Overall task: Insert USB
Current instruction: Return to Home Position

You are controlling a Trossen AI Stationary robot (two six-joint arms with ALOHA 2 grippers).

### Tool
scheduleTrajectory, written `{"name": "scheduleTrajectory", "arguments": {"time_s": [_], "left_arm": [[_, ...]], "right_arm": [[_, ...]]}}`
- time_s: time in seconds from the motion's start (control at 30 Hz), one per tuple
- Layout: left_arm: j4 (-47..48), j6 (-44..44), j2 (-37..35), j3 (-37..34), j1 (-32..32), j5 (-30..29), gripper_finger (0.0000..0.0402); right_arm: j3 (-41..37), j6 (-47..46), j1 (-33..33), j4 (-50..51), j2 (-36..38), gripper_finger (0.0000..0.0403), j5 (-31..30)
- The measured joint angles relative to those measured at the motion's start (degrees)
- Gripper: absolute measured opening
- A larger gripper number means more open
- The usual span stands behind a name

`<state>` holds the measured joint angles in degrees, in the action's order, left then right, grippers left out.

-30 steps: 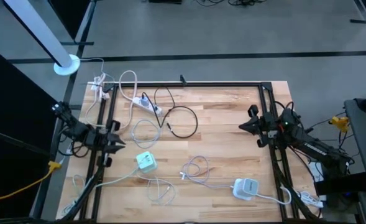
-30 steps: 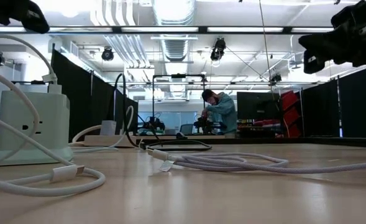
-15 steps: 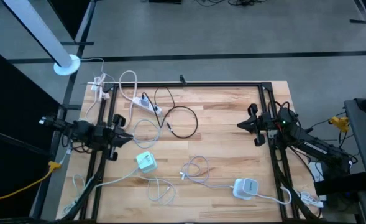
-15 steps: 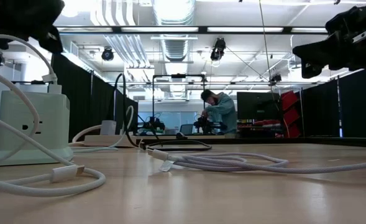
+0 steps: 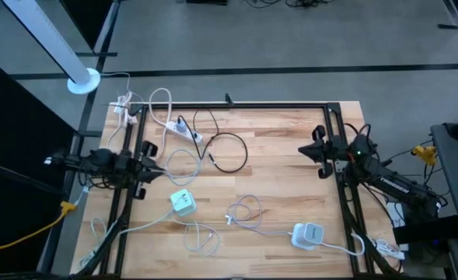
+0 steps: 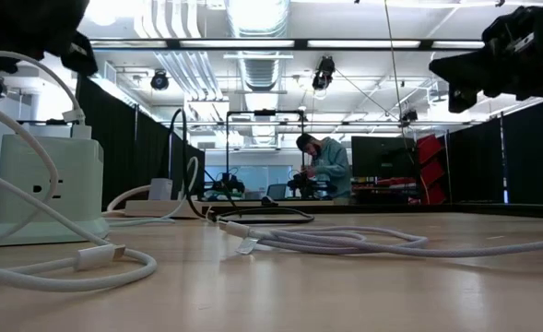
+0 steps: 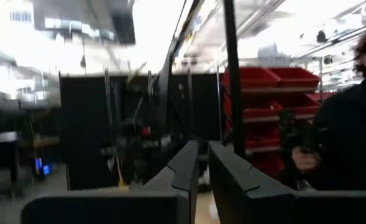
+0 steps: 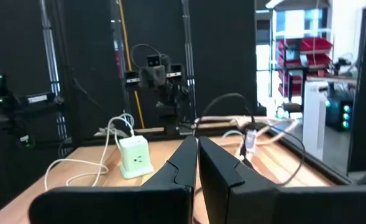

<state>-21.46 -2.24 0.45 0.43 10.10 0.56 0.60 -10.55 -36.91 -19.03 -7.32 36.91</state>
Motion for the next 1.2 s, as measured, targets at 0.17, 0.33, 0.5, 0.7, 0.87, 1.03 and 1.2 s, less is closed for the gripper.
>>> {"name": "scheduleTrajectory", "arguments": {"time_s": [0.17, 0.33, 0.5, 0.7, 0.87, 1.03, 1.2], "left_arm": [[3.37, -3.59, 0.00, 0.00, -0.25, -2.09, 0.0025], [5.16, -2.84, 0.08, 0.00, -0.30, -10.00, 0.0025], [-1.47, -6.18, -0.44, 0.00, -2.30, 12.03, 0.0025], [2.63, -1.05, -0.40, 0.00, -11.22, 18.45, 0.0025], [8.01, 8.63, 0.36, 0.00, -18.54, 6.10, 0.0025], [14.64, 15.91, 2.95, 0.00, -18.81, -5.39, 0.0025], [15.33, 15.31, 5.93, 0.00, -18.66, -10.28, 0.0025]], "right_arm": [[0.00, -0.11, -0.15, 1.47, 0.01, 0.0000, 0.46], [0.00, 0.15, -0.15, 4.01, 0.01, 0.0000, 0.57], [0.00, 0.46, -0.18, 2.90, 0.04, 0.0000, 0.57], [0.00, -0.67, -0.24, 2.43, 0.01, 0.0000, -0.01], [0.00, -1.39, -0.24, 2.58, 0.01, 0.0000, 0.00], [0.00, -1.90, -0.24, 2.54, 0.01, 0.0000, -0.76], [0.00, -0.38, -0.26, 2.57, 0.01, 0.0000, -3.77]]}}
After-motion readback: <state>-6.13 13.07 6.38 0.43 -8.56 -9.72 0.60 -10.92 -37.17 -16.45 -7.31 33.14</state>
